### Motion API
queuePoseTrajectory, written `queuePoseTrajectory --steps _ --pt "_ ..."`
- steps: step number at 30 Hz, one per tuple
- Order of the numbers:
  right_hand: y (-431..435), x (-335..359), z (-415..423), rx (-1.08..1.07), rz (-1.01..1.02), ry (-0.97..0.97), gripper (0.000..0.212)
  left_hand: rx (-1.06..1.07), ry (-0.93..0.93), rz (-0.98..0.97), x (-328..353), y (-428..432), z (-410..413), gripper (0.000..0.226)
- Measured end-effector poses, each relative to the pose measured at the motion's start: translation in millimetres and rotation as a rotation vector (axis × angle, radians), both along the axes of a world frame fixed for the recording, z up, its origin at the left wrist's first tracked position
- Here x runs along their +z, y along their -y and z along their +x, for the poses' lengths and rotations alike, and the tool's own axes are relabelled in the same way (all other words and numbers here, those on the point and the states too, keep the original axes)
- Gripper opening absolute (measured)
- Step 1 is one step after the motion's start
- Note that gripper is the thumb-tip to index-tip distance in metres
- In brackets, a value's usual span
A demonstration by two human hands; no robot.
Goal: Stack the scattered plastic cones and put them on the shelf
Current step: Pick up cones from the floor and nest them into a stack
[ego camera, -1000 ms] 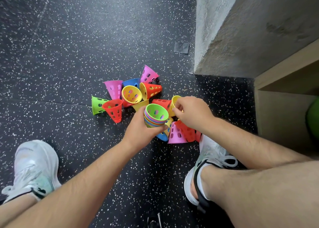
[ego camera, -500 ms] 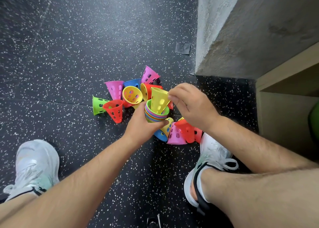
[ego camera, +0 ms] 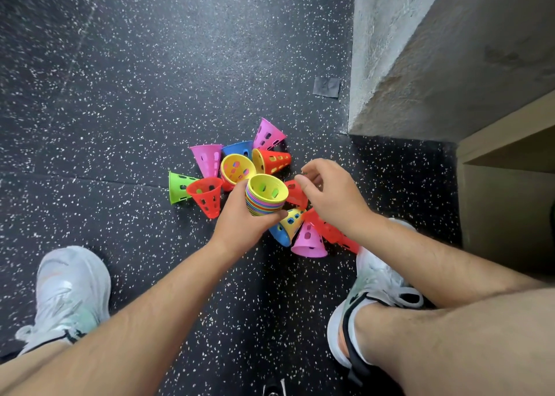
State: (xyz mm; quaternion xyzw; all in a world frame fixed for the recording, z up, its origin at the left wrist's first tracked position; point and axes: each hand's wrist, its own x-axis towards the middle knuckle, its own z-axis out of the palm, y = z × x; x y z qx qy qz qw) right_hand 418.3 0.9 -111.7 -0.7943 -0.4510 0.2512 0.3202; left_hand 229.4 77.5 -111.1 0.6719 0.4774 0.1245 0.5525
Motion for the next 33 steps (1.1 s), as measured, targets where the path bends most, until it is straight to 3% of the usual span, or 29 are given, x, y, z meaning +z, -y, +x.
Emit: queuePoseTrajectory --steps 6,11,14,20,25,29,33 --pt "-5 -12 3 -0.133 -0.225 0.009 0.035 -0.02 0.0 -0.004 0 -2 0 0.059" --pt "-11 -12 3 -0.011 -0.389 0.146 0.03 -0.032 -0.017 -0.008 0 -2 0 0.056" --pt "-12 -11 4 -0.032 -0.306 0.125 0.02 -0.034 -0.01 -0.015 0 -2 0 0.057" --pt "-7 3 15 -0.093 0.058 0.058 0.012 -0.027 -0.001 -0.023 -1 -2 4 0.057" --pt "-1 17 20 0.048 0.272 0.121 0.014 -0.023 0.029 -0.022 2 1 11 0.059" --pt "5 19 16 0.237 0.293 0.118 0.018 -0.036 0.075 -0.004 6 6 17 0.06" --pt "16 20 8 0.337 0.208 -0.039 0.029 -0.012 0.1 -0.02 3 8 21 0.057"
